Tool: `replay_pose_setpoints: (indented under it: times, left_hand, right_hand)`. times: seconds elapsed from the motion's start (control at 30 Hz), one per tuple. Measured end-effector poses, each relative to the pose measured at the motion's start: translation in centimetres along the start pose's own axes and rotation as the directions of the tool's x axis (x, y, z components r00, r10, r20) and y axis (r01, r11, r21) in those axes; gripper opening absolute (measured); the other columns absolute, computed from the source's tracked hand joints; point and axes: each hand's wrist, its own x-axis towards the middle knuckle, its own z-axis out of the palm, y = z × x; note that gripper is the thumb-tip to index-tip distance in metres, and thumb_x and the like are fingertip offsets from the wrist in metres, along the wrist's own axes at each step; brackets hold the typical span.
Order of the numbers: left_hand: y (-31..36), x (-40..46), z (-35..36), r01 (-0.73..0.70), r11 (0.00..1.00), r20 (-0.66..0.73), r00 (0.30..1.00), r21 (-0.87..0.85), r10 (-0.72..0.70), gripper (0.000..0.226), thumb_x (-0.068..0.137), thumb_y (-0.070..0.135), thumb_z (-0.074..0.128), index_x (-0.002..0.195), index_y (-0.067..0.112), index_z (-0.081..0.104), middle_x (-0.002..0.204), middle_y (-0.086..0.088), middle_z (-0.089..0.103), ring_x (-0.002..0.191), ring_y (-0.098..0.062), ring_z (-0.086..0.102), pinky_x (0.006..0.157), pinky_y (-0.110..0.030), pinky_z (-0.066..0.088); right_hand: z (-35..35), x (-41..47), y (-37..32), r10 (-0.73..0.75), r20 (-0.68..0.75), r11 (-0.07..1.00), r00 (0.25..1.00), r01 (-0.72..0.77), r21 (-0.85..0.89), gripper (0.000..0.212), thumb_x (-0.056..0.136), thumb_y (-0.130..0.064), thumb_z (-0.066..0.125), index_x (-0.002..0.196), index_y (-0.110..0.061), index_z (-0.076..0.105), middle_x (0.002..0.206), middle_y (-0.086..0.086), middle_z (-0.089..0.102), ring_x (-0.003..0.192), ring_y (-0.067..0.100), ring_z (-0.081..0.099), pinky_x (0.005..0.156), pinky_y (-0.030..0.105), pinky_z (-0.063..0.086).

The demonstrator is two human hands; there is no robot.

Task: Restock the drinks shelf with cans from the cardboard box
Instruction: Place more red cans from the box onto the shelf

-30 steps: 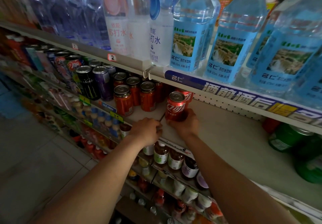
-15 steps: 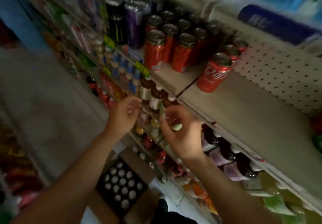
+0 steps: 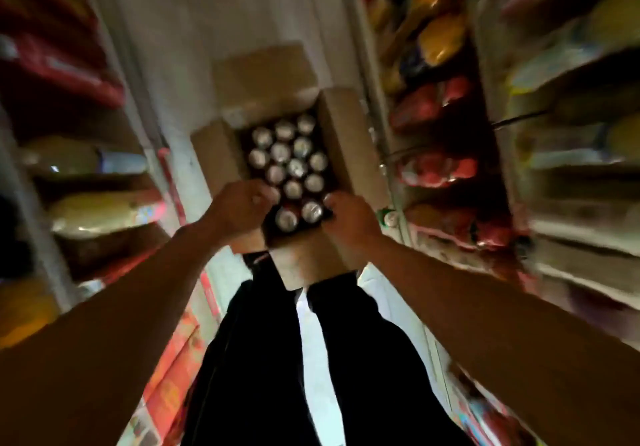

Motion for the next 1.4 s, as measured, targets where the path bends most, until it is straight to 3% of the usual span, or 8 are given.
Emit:
replay_pose_setpoints:
  times: [0.1, 0.27, 0.67, 0.87, 1.0, 1.17, 1.3, 1.4]
  left_hand:
    - [-5.0, 2.1, 3.5, 0.03, 1.0, -0.013, 0.999, 0.009, -0.029, 0.021, 0.088, 0.024, 0.061, 0.105, 0.016, 0.071, 0.104, -0.004, 0.071, 0.098, -0.024, 0.065, 0.085, -0.03, 0.047]
    - [-8.1, 4.9, 6.0, 0.03, 0.999, -0.106, 0.994, -0.038, -0.034, 0.022, 0.082, 0.028, 0.067, 0.102, 0.02, 0.071, 0.102, -0.006, 0.073, 0.099, -0.029, 0.066, 0.086, -0.036, 0.051]
    - [-10.5, 5.6, 9.0, 0.053, 0.998, 0.008, 0.999, -0.025, -0.053, 0.02, 0.084, 0.027, 0.07, 0.103, 0.023, 0.066, 0.091, 0.008, 0.072, 0.089, -0.016, 0.067, 0.081, -0.028, 0.049]
    - [-4.8, 3.6, 5.3, -0.057, 0.995, 0.091, 0.994, -0.083, 0.064, 0.068, 0.067, 0.029, 0.085, 0.127, 0.023, 0.054, 0.114, 0.004, 0.06, 0.102, -0.018, 0.062, 0.094, -0.038, 0.05]
    - [2.6, 0.7, 1.2, -0.324, 0.943, 0.151, 0.939, 0.078, 0.31, 0.126, 0.046, 0.048, 0.092, 0.15, 0.023, 0.025, 0.147, -0.003, 0.039, 0.131, -0.019, 0.043, 0.11, -0.036, 0.037]
    - [14.3, -5.2, -4.6, -0.461, 0.887, -0.07, 0.886, -0.02, 0.459, 0.089, 0.052, 0.062, 0.081, 0.128, 0.03, 0.049, 0.113, 0.019, 0.057, 0.103, 0.002, 0.056, 0.086, -0.011, 0.04]
    - [24.9, -11.1, -10.5, -0.572, 0.814, -0.14, 0.818, -0.1, 0.558, 0.057, 0.054, 0.036, 0.078, 0.107, 0.033, 0.056, 0.094, 0.009, 0.069, 0.085, 0.001, 0.066, 0.08, -0.029, 0.055]
    - [32.0, -16.0, -14.1, -0.638, 0.762, -0.118, 0.769, -0.11, 0.628, 0.055, 0.058, 0.015, 0.087, 0.103, 0.029, 0.06, 0.085, 0.015, 0.069, 0.077, 0.013, 0.063, 0.072, -0.011, 0.048]
  right_hand:
    - [5.3, 5.9, 1.8, 0.043, 0.068, 0.995, 0.997, -0.037, -0.089, 0.054, 0.069, -0.024, 0.075, 0.118, -0.012, 0.056, 0.118, 0.017, 0.063, 0.109, 0.036, 0.061, 0.087, 0.036, 0.048]
    - [11.2, 12.1, 3.9, 0.012, 0.151, 0.985, 0.989, 0.014, -0.169, 0.095, 0.068, -0.022, 0.081, 0.149, -0.021, 0.031, 0.15, 0.018, 0.032, 0.132, 0.04, 0.043, 0.108, 0.04, 0.04]
    - [12.3, 12.6, 4.6, 0.09, 0.024, 0.994, 0.996, -0.091, 0.054, 0.069, 0.064, -0.025, 0.084, 0.128, -0.022, 0.057, 0.13, 0.01, 0.06, 0.121, 0.029, 0.056, 0.099, 0.033, 0.046]
    - [2.7, 5.4, 0.8, 0.308, 0.057, 0.74, 0.95, -0.277, 0.613, 0.033, 0.073, -0.028, 0.08, 0.101, -0.017, 0.067, 0.108, 0.008, 0.068, 0.077, 0.023, 0.071, 0.052, 0.038, 0.06]
    - [-8.1, -2.2, -3.4, 0.247, 0.089, 0.631, 0.965, -0.23, 0.74, 0.025, 0.077, -0.034, 0.075, 0.094, -0.017, 0.07, 0.095, 0.013, 0.072, 0.066, 0.025, 0.068, 0.049, 0.028, 0.052]
    - [-20.9, -12.6, -9.1, 0.199, -0.027, 0.646, 0.98, -0.111, 0.756, 0.036, 0.08, -0.039, 0.071, 0.095, -0.007, 0.072, 0.078, 0.017, 0.07, 0.057, 0.028, 0.063, 0.043, 0.024, 0.046]
    - [-30.5, -23.1, -12.6, 0.143, -0.177, 0.609, 0.974, 0.055, 0.792, 0.041, 0.082, -0.047, 0.071, 0.094, -0.008, 0.071, 0.074, 0.02, 0.071, 0.053, 0.027, 0.063, 0.045, 0.025, 0.048]
    - [-35.2, -30.7, -13.8, 0.075, -0.376, 0.558, 0.924, 0.274, 0.783, 0.029, 0.076, -0.03, 0.081, 0.098, -0.013, 0.071, 0.073, 0.008, 0.072, 0.054, 0.018, 0.063, 0.046, 0.025, 0.05]
